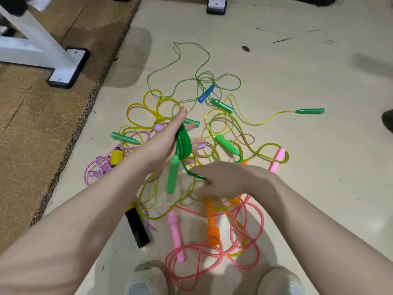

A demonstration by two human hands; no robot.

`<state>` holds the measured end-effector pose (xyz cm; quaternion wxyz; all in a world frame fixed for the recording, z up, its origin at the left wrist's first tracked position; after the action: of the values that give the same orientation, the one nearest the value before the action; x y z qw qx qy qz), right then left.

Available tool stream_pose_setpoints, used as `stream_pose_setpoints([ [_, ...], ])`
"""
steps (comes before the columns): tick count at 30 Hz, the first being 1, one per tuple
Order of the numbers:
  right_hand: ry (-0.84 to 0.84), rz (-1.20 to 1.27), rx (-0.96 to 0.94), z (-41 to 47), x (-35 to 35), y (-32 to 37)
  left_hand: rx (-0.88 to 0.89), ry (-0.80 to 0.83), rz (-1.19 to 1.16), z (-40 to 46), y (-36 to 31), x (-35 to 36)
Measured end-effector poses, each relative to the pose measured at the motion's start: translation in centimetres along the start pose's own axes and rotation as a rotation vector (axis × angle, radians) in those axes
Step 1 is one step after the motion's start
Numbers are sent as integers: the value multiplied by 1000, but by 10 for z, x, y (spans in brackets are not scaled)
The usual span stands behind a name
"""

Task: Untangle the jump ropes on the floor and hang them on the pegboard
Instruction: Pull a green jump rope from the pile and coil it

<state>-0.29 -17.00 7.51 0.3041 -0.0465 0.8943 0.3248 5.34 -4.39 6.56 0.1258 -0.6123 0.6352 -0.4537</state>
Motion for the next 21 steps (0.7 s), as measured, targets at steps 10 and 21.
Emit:
stream_pose_setpoints([
  [10,-766,543,35,-11,-42,-34,-191,677,130,-23,-5,11],
  [21,-82,164,-62,-9,-27,9,-15,-170,399,1,10,-12],
])
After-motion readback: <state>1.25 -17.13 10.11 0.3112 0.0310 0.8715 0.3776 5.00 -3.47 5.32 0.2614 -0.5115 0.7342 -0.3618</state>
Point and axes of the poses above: each hand's wrist, its own z-axis towards the middle knuckle, its own x-axis out of the palm, y = z × x, the point moved 2 cm from there along z, towards the middle knuckle, and after that the axes turned 6 degrees about y, right-handed, at the moved point
